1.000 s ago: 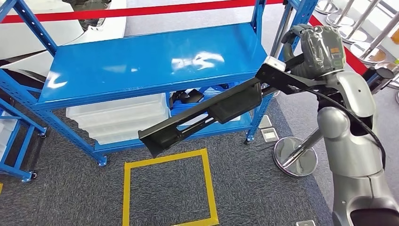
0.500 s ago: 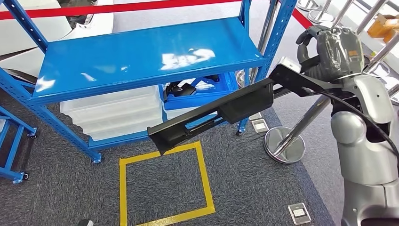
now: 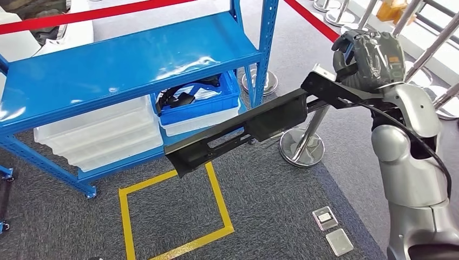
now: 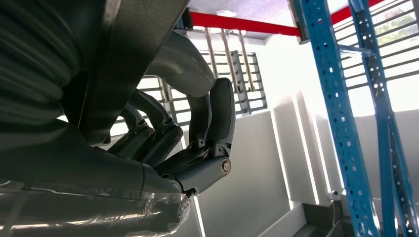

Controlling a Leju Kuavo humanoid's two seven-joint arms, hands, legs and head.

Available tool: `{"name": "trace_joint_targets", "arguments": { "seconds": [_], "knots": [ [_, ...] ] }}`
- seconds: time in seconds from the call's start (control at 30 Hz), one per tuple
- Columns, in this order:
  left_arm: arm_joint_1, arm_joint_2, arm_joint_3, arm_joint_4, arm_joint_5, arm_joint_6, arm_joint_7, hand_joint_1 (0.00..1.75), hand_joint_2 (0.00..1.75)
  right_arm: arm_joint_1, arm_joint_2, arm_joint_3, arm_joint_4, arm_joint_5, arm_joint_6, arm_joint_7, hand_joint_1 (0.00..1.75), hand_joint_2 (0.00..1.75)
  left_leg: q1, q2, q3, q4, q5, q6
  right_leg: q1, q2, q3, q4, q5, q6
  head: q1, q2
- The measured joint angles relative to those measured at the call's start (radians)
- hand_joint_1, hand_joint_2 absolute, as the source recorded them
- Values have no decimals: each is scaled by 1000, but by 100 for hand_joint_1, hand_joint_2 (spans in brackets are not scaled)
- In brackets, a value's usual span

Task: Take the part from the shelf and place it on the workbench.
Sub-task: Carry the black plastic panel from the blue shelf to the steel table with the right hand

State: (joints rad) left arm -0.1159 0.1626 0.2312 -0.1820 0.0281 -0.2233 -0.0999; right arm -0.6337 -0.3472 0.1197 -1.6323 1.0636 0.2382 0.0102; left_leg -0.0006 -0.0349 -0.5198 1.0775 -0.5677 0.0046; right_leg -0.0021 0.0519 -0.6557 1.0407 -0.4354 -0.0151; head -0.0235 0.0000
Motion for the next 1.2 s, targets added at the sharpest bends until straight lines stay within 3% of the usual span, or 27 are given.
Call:
{"name": "trace_joint_targets", "arguments": {
  "seconds": [0.07, 0.13, 0.17, 0.23, 0.3, 0.33, 0.37, 0.4, 0.47, 0.53, 0.6, 0.67, 0.73, 0.8, 0.83, 0.87, 0.9, 0.97, 1.03, 1.07, 1.13, 1.2],
  "knots": [
    [-1, 2, 0, 0, 0, 0, 1, 0, 175, 1, 0, 0, -1, -3, 0, 1, 175, 175, -4, -21, 34, -66, 6, 9, -3, 14, -5, -4, 16, 12, 2, 0],
    [-2, 1, 0, 0, 2, 0, 1, 0, 175, 3, -1, -1, -2, -5, -1, 3, 175, 175, -3, -6, 32, -80, 24, 13, -7, 27, -10, -10, 31, 28, -1, 0],
    [-3, 1, 0, 0, 3, 0, 1, 0, 175, 3, -3, -1, -2, -6, 0, 3, 175, 175, -1, 5, 29, -90, 36, 19, -6, 20, -16, -6, 23, 34, -1, 0],
    [-4, -1, 0, 0, 4, 0, 0, 0, 175, -1, -5, -1, -2, -7, 2, 3, 175, 175, 6, 28, 14, -107, 61, 29, -5, -12, -41, 49, -41, 42, 6, 0],
    [-1, -1, 0, 0, 3, 0, 0, 0, 175, -5, -6, -2, -2, -9, 3, 4, 175, 175, 6, 48, -9, -106, 77, 32, -11, -38, -73, 168, -127, 53, 20, 0],
    [1, -2, 0, 0, 3, 0, 0, 0, 175, -6, -6, -2, -2, -10, 4, 6, 175, 175, 6, 59, -21, -101, 82, 31, -15, -42, -82, 223, -145, 59, 25, 0],
    [1, -2, 0, 0, 3, 0, 0, 0, 175, -6, -6, -2, -2, -11, 4, 7, 175, 175, 7, 70, -34, -94, 87, 29, -19, -44, -78, 255, -142, 66, 28, 0],
    [1, -2, 0, 0, 3, 0, 0, 0, 175, -6, -6, -2, -2, -13, 5, 8, 175, 175, 9, 80, -47, -85, 90, 27, -23, -48, -56, 249, -119, 71, 32, 0],
    [1, -2, 0, 0, 2, 1, 1, 0, 175, -8, -6, -2, -2, -17, 5, 9, 175, 175, 12, 97, -70, -63, 91, 20, -29, -69, 32, 142, -79, 82, 39, 0],
    [0, -2, 0, 0, 2, 2, 1, 0, 175, -12, -6, -4, -2, -20, 4, 10, 175, 175, 11, 108, -87, -43, 92, 8, -24, -92, 104, 28, -84, 79, 47, 0],
    [0, -2, 0, 0, 2, 3, 1, 0, 175, -13, -6, -7, -2, -21, 3, 10, 175, 175, 9, 118, -95, -36, 98, -7, -16, -90, 114, -8, -97, 58, 48, 0],
    [0, -3, 0, 0, 3, 3, 1, 0, 175, -13, -7, -10, -2, -22, 3, 10, 175, 175, 12, 110, -101, -27, 91, -22, -17, -79, 103, -14, -87, 30, 43, 0],
    [2, -4, 0, 0, 4, 3, 1, 0, 175, -14, -7, -10, -2, -23, 3, 10, 175, 175, 15, 76, -123, 35, 35, -32, -19, -70, 93, -17, -73, 9, 34, 0],
    [6, -5, 0, 0, 4, 3, 1, 0, 175, -14, -7, -11, -2, -24, 3, 10, 175, 175, 15, 50, -165, 160, -44, -34, -14, -56, 79, -16, -62, -1, 21, 0],
    [7, -5, 0, 0, 4, 3, 2, 0, 175, -13, -7, -11, -2, -25, 3, 10, 175, 175, 14, 45, -180, 213, -67, -33, -12, -48, 71, -15, -57, -2, 16, 0],
    [8, -6, 0, 0, 4, 3, 3, 0, 175, -13, -7, -11, -2, -26, 3, 10, 175, 175, 14, 44, -182, 237, -70, -31, -10, -39, 65, -14, -52, -2, 12, 0],
    [8, -6, 0, 0, 4, 3, 4, 0, 175, -13, -7, -11, -2, -27, 3, 10, 175, 175, 13, 43, -164, 222, -54, -27, -9, -29, 59, -12, -49, -1, 10, 0],
    [8, -6, 0, 0, 3, 3, 5, 0, 175, -13, -7, -11, -2, -28, 3, 10, 175, 175, 10, 25, -86, 95, 2, -13, -8, -12, 53, -8, -44, 2, 3, 0],
    [8, -6, 0, 0, 3, 3, 5, 0, 175, -14, -7, -12, -2, -28, 3, 10, 175, 175, 9, -1, -24, -19, 33, -2, -7, 4, 48, -5, -39, 9, 0, 0],
    [8, -6, 0, 0, 3, 3, 5, 0, 175, -14, -7, -13, -2, -29, 3, 10, 175, 175, 8, -9, -13, -42, 34, 0, -8, 10, 45, -5, -35, 14, -1, 0],
    [7, -6, 0, 0, 2, 3, 6, 0, 175, -14, -8, -14, -2, -30, 3, 10, 175, 175, 7, 0, -11, -54, 40, 3, -10, 23, 41, -8, -26, 28, -2, 0],
    [4, -7, 0, 0, 2, 3, 7, 0, 175, -15, -10, -16, -2, -31, 3, 10, 175, 175, 11, 17, -10, -68, 51, 12, -9, 10, 29, 12, -43, 37, 1, 0]
  ]
}}
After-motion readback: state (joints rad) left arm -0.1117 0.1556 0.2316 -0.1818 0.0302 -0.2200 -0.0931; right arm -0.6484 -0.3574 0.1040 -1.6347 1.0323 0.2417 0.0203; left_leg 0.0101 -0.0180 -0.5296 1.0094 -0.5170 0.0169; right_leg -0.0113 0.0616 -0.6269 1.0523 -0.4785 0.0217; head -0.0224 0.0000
